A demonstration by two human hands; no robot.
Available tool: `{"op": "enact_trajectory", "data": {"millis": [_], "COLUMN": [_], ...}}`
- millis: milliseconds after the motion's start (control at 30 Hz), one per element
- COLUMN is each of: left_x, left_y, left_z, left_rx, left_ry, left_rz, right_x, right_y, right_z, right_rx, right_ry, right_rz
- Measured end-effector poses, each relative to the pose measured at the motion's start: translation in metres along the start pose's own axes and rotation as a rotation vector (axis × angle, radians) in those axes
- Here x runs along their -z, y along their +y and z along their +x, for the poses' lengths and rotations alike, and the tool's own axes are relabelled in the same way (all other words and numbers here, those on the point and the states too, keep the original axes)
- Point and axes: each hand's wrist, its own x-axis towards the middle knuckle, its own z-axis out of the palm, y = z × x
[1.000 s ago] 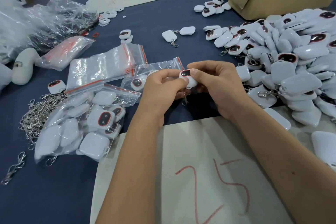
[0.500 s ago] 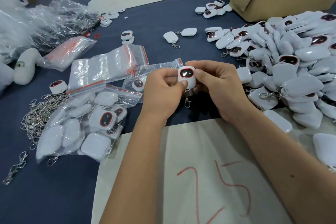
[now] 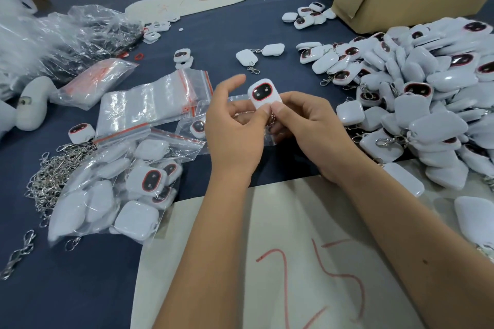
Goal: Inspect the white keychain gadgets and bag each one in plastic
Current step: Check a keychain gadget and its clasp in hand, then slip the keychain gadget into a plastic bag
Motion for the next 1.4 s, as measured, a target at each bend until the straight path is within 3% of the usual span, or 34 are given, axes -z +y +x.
{"op": "enact_trajectory", "data": {"millis": [200, 400, 500, 700, 867, 967, 1100, 1400], "left_x": [-0.002, -0.004, -0.003, 0.002, 0.006, 0.005, 0.004, 0.002], "left_y": [0.004, -0.002, -0.007, -0.005, -0.003, 0.0, 0.003, 0.007], "left_z": [-0.005, -0.008, -0.008, -0.004, -0.002, -0.004, -0.006, -0.009], "left_rx": [-0.166, -0.195, -0.153, -0.112, -0.043, -0.114, -0.225, -0.435], "left_ry": [-0.084, -0.193, -0.229, -0.065, -0.006, -0.003, 0.017, -0.096], "left_rz": [0.216, 0.581, 0.723, 0.612, 0.507, 0.468, 0.465, 0.414], "right_x": [0.005, 0.005, 0.009, 0.006, 0.002, -0.001, 0.003, 0.004], "right_y": [-0.001, 0.004, 0.006, 0.005, 0.001, 0.0, 0.0, -0.005], "right_z": [0.001, 0.003, 0.004, 0.003, -0.002, -0.004, -0.003, -0.004], "right_rx": [-0.031, 0.026, 0.038, 0.029, 0.131, 0.232, 0.201, 0.237], "right_ry": [-0.046, 0.281, 0.352, 0.22, 0.222, 0.243, 0.246, 0.269], "right_rz": [0.109, 0.035, -0.055, -0.226, -0.217, -0.399, -0.541, -0.454]}}
